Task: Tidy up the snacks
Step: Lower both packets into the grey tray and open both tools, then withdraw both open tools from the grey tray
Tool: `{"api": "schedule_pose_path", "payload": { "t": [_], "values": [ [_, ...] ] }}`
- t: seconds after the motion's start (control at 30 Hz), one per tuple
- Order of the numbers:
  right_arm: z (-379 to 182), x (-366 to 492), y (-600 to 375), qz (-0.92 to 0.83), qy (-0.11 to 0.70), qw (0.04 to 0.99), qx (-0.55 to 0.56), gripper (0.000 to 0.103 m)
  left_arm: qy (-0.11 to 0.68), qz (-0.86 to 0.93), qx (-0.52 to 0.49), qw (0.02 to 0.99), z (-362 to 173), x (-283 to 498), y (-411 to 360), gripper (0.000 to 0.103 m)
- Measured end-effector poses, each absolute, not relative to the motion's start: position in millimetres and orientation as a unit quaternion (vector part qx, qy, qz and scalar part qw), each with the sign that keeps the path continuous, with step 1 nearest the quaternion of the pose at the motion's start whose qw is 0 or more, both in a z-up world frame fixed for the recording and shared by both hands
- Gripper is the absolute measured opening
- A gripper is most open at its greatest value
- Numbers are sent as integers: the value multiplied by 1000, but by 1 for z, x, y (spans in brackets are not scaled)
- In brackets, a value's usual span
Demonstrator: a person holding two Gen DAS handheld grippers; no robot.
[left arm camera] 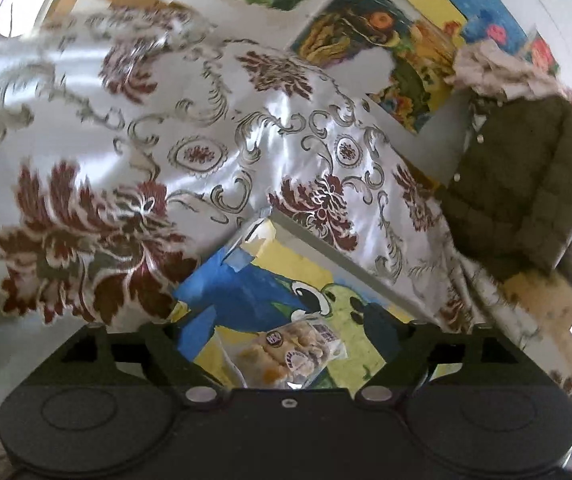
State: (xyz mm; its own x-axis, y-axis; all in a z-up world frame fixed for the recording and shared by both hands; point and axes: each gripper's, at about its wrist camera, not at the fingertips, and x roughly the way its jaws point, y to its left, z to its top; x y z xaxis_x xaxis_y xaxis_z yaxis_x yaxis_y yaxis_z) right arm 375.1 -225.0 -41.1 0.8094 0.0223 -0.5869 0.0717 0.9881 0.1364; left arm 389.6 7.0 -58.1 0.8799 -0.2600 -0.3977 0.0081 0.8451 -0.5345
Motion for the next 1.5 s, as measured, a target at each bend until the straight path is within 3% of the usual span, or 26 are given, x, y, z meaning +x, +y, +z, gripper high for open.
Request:
{"api": "schedule_pose_path", "payload": {
  "t": [0.27, 0.5, 0.67, 0.97, 1.23, 1.5],
  "values": [
    [-7, 344, -232, -27, 262, 961, 85, 78, 220, -66, -188, 955, -31, 365, -9, 100],
    [24, 304, -231, -20, 221, 973, 66, 96, 212, -50, -136, 966, -3, 331, -13, 102],
    [38, 260, -228, -21, 187, 982, 33, 103, 206, -30, -103, 973, 10, 297, -15, 102],
    [46, 180, -228, -16, 167, 986, 14, 103, 219, -25, -53, 974, 14, 215, -13, 102],
    [41, 123, -234, -27, 180, 982, 49, 103, 215, -8, -21, 976, 18, 142, -4, 102],
    [28, 80, -227, -29, 214, 974, 63, 103, 259, 2, -27, 965, 14, 101, 9, 102]
  ]
}}
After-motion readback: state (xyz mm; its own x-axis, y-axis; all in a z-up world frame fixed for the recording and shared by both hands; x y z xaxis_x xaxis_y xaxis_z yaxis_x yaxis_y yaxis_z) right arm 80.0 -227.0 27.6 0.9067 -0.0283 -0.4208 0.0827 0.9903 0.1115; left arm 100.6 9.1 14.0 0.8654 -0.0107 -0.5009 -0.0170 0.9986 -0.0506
